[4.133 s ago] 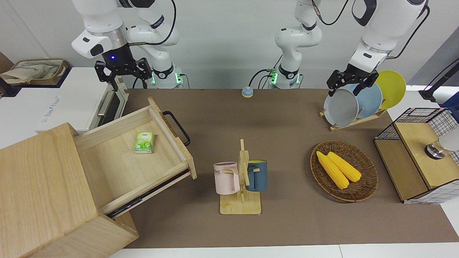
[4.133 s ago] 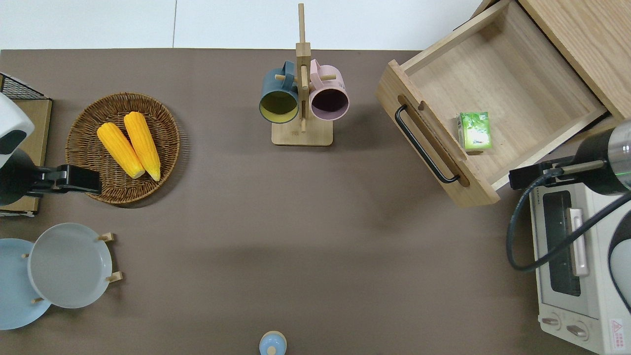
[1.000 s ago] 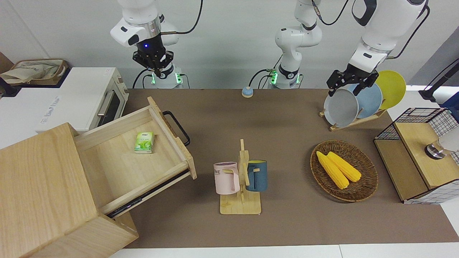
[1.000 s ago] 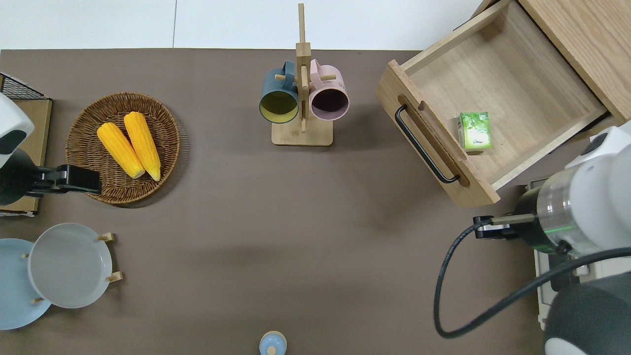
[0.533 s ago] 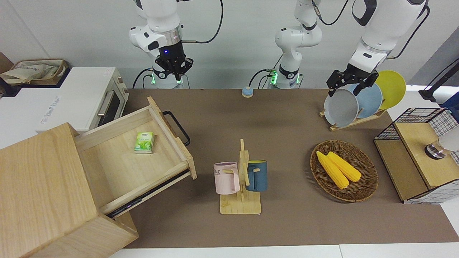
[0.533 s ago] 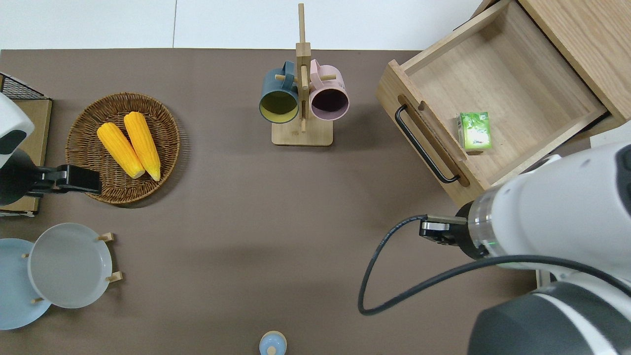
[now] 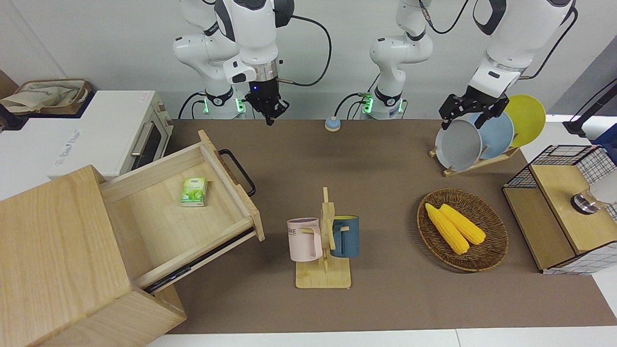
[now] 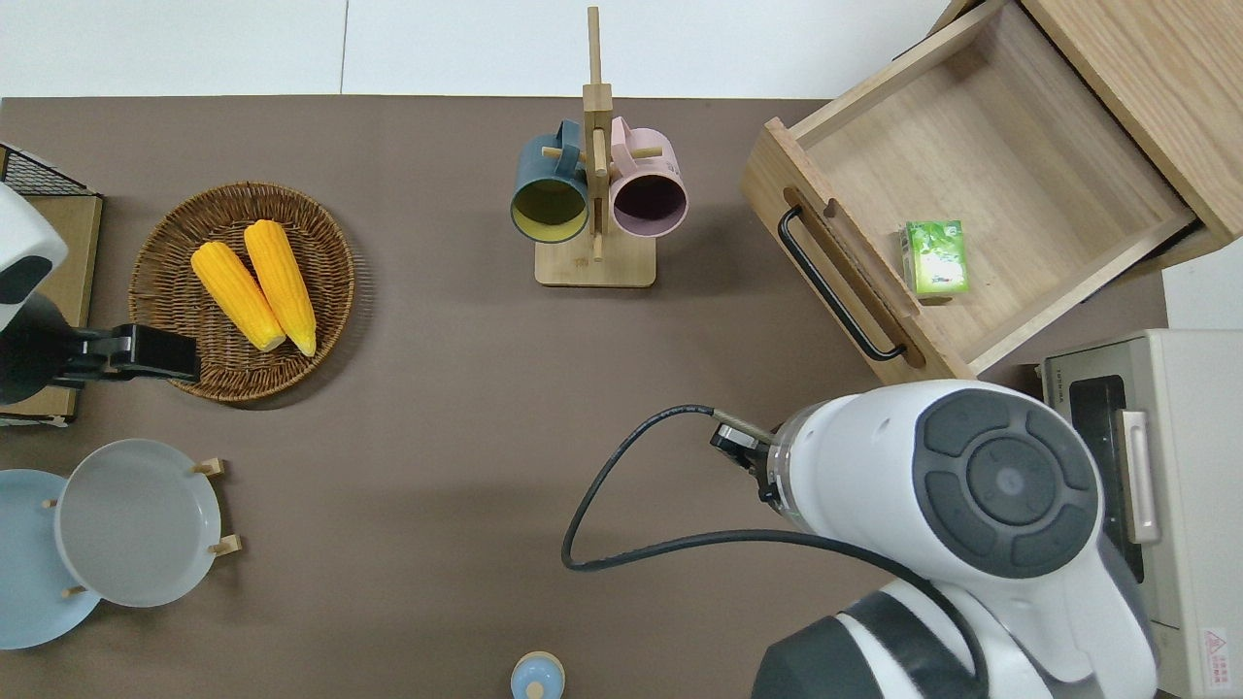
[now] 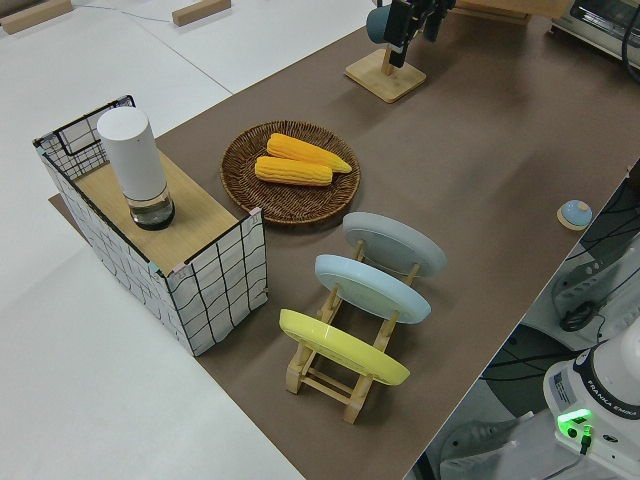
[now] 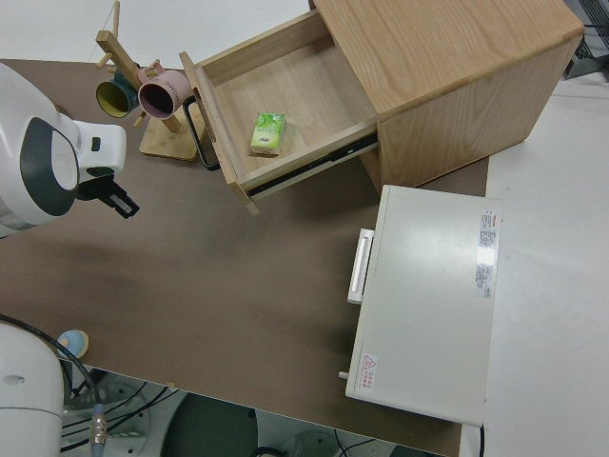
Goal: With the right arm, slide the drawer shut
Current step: 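Pull the right gripper back toward the robot, away from the drawer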
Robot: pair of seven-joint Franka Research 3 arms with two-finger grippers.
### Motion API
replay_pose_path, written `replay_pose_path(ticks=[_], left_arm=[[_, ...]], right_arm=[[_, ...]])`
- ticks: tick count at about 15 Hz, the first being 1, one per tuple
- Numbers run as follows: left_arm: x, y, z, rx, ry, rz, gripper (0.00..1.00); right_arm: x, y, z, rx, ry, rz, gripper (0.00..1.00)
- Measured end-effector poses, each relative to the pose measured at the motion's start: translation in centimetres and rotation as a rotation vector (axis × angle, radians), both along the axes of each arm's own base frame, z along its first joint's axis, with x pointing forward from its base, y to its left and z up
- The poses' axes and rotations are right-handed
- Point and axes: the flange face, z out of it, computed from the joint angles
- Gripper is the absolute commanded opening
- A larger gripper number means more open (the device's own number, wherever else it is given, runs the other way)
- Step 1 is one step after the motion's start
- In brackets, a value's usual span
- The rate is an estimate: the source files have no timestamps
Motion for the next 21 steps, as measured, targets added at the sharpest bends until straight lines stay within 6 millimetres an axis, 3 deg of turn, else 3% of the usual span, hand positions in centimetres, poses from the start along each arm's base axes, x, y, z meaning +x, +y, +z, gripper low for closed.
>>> replay_pose_path(ticks=[8, 17, 21], left_arm=[[0.0, 0.0, 0.0, 0.000, 0.000, 0.000, 1.00], [0.0, 0.0, 0.0, 0.000, 0.000, 0.000, 1.00], [0.0, 0.0, 0.0, 0.000, 0.000, 0.000, 1.00]], right_arm=[[0.7, -0.2, -2.5, 0.024, -0.026, -0.214, 0.000], [2.5, -0.8, -6.7, -0.062, -0.009, -0.260, 0.000], [3.3, -1.8, -7.4, -0.093, -0.025, -0.283, 0.000]])
